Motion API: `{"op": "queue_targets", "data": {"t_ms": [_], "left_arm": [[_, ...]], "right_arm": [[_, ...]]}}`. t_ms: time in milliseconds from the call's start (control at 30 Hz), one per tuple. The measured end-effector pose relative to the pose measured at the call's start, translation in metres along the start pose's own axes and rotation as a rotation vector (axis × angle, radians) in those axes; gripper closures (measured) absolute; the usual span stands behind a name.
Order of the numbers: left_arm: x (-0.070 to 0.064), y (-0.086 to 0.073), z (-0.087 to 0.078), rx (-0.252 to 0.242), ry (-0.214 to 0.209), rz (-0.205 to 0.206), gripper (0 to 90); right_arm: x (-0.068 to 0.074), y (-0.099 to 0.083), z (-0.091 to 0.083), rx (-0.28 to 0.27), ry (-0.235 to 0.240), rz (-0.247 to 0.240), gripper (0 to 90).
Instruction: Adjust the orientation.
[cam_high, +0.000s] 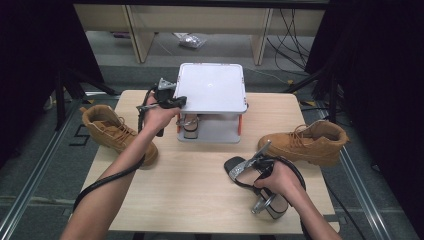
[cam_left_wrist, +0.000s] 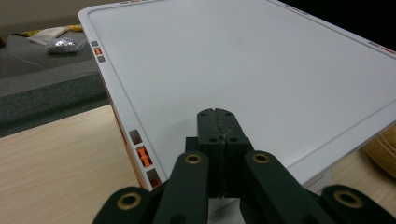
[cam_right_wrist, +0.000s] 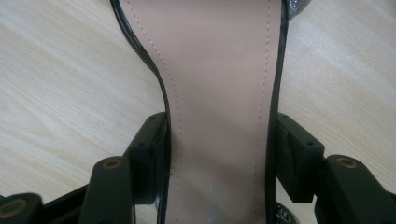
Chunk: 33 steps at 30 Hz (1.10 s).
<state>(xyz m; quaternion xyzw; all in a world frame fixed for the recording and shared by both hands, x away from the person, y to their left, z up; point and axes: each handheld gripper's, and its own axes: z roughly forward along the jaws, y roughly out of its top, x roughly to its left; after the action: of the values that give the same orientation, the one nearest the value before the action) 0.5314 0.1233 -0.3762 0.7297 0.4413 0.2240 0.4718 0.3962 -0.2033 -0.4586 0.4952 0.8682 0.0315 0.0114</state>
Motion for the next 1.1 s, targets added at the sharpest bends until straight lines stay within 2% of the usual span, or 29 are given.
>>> {"op": "queue_targets", "data": {"t_ms": [33, 167, 267, 333, 400, 433, 500, 567, 600, 667, 700, 733, 767, 800, 900, 933, 1000, 1033, 1100], "left_arm": [[0.0, 0.0, 0.0, 0.002, -0.001, 0.002, 89.4], [0.0, 0.0, 0.0, 0.002, 0.0, 0.004, 89.4], [0.0, 0.0, 0.0, 0.001, -0.001, 0.0, 89.4], [0.0, 0.001, 0.0, 0.006, 0.001, 0.004, 89.4], [0.0, 0.001, 0.0, 0.005, 0.001, 0.005, 89.4], [0.0, 0.0, 0.0, 0.0, 0.0, 0.0, 89.4], [0.0, 0.0, 0.0, -0.002, 0.002, 0.001, 89.4], [0.0, 0.001, 0.0, 0.004, 0.003, 0.007, 89.4], [0.0, 0.001, 0.0, 0.016, 0.005, 0.017, 89.4], [-0.001, 0.001, -0.001, 0.019, 0.013, 0.018, 89.5], [-0.001, 0.001, -0.001, 0.019, 0.014, 0.019, 89.5], [-0.001, 0.001, -0.001, 0.021, 0.016, 0.019, 89.5], [-0.001, 0.002, 0.0, 0.022, 0.018, 0.017, 89.5], [-0.001, 0.001, 0.0, 0.018, 0.014, 0.017, 89.5], [-0.001, 0.002, 0.0, 0.022, 0.017, 0.015, 89.5], [-0.001, 0.002, 0.0, 0.021, 0.017, 0.014, 89.5], [-0.001, 0.002, 0.0, 0.023, 0.015, 0.018, 89.5], [-0.001, 0.002, 0.0, 0.024, 0.014, 0.019, 89.5], [-0.001, 0.002, 0.0, 0.024, 0.014, 0.019, 89.5]], "right_arm": [[0.002, 0.0, -0.001, 0.001, 0.004, 0.033, 43.7], [0.0, 0.001, -0.004, -0.017, -0.005, 0.027, 43.9], [-0.002, 0.001, -0.005, -0.075, -0.006, 0.0, 43.9], [0.0, 0.002, -0.01, -0.071, 0.001, 0.043, 44.0], [0.0, 0.004, -0.014, -0.084, 0.002, 0.04, 44.0], [0.0, 0.005, -0.016, -0.08, 0.015, 0.055, 44.0], [0.0, 0.006, -0.016, -0.113, 0.005, 0.053, 44.0], [0.002, 0.008, -0.018, -0.112, 0.016, 0.075, 44.0], [0.002, 0.01, -0.018, -0.104, 0.019, 0.068, 44.0], [0.001, 0.013, -0.018, -0.122, 0.025, 0.061, 44.1], [0.003, 0.013, -0.018, -0.129, 0.043, 0.086, 44.0], [0.002, 0.015, -0.018, -0.142, 0.04, 0.063, 44.0], [0.003, 0.016, -0.02, -0.125, 0.038, 0.08, 44.1], [0.002, 0.017, -0.02, -0.146, 0.041, 0.06, 44.1], [0.002, 0.021, -0.021, -0.157, 0.049, 0.062, 44.1], [0.004, 0.023, -0.024, -0.147, 0.046, 0.094, 44.1], [0.004, 0.025, -0.025, -0.156, 0.045, 0.094, 44.1], [0.006, 0.027, -0.026, -0.15, 0.049, 0.119, 44.1], [0.007, 0.03, -0.028, -0.158, 0.048, 0.117, 44.1]]}}
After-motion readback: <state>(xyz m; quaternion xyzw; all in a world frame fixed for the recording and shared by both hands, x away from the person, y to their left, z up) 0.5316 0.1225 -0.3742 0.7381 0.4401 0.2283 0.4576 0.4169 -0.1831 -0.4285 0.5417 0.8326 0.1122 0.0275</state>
